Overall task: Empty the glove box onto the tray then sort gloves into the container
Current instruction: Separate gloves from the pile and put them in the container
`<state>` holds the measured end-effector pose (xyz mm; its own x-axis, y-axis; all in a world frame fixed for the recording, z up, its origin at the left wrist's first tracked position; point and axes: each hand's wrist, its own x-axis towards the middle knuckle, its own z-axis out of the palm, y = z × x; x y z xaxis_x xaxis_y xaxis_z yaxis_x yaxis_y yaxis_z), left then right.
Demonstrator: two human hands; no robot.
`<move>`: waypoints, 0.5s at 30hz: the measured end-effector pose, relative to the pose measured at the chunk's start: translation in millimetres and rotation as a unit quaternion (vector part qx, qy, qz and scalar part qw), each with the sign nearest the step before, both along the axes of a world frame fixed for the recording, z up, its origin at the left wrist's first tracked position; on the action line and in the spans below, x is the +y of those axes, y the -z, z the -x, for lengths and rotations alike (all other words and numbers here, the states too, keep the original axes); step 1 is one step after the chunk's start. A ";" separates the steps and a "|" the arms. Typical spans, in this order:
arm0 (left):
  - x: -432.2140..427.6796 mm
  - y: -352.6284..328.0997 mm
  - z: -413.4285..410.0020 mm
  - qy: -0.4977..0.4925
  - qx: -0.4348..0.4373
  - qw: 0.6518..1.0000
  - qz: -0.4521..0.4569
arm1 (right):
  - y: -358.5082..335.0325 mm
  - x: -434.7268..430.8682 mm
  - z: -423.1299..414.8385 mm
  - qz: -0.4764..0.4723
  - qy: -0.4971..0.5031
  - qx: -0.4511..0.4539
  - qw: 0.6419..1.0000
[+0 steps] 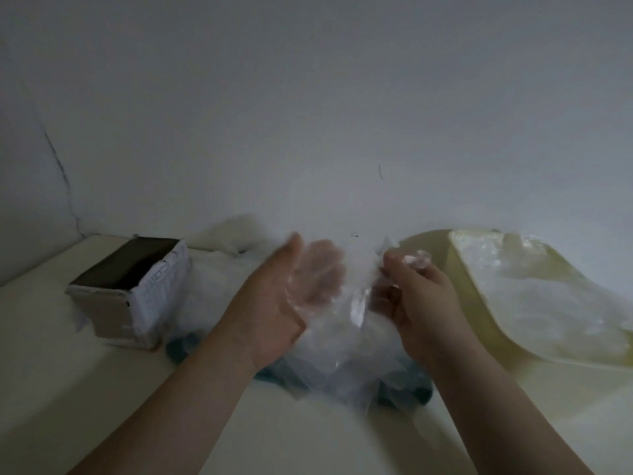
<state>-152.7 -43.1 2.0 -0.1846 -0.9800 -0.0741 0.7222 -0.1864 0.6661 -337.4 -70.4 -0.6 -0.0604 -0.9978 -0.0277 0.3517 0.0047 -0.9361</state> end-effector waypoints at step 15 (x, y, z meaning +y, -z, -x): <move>4.0 -9.0 -27.0 0.075 -0.277 0.955 0.078 | -17.9 9.6 9.8 0.077 -0.136 0.194 0.968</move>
<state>-125.7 -39.1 11.0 -0.2984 -0.9527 -0.0572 0.2234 -0.1280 0.9663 -347.2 -60.9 17.3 0.2290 -0.9688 0.0949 -0.0214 -0.1025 -0.9945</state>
